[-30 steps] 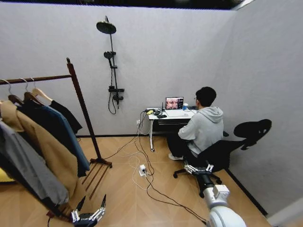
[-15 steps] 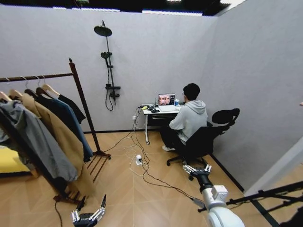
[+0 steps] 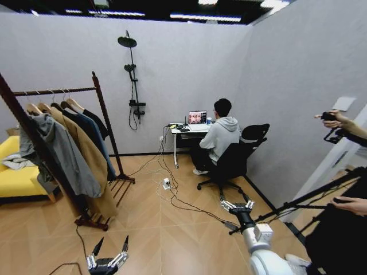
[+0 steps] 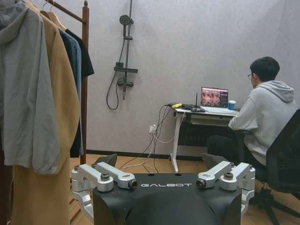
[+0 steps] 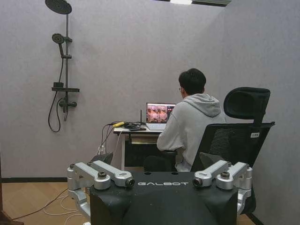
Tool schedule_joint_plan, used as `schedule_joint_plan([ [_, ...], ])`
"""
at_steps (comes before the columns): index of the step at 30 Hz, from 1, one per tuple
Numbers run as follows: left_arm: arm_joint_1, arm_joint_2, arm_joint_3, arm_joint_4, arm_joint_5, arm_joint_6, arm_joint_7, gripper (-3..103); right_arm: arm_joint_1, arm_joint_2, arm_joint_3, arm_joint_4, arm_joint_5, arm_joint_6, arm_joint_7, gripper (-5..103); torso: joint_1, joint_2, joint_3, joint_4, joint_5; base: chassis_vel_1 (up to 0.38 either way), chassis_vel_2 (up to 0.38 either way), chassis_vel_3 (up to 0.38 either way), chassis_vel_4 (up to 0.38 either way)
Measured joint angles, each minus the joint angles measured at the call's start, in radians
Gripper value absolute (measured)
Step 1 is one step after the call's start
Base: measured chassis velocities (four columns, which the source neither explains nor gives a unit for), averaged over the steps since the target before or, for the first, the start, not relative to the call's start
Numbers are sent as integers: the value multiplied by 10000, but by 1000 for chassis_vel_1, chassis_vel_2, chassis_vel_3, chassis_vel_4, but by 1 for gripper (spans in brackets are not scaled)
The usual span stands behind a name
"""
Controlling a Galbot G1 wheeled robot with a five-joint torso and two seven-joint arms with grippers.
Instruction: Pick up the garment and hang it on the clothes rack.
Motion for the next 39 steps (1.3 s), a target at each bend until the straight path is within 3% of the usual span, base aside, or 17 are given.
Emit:
schedule_joint_plan([
  [13,0,0,0,0,0,0,0,100,68,200,-93,-343,-225,392,-234,100,-8,5,-3,0,-2,185,-185,-187,182],
  [27,0,0,0,0,0,0,0,100,-9,526,-197,-581,-540,767,-260,100,6,-4,2,-1,-2,-15,7,9,-14],
  [39,0,0,1,0,0,0,0,100,131,247,-57,-785,-349,716,-260,100,1,-1,0,0,-1,0,0,0,0],
])
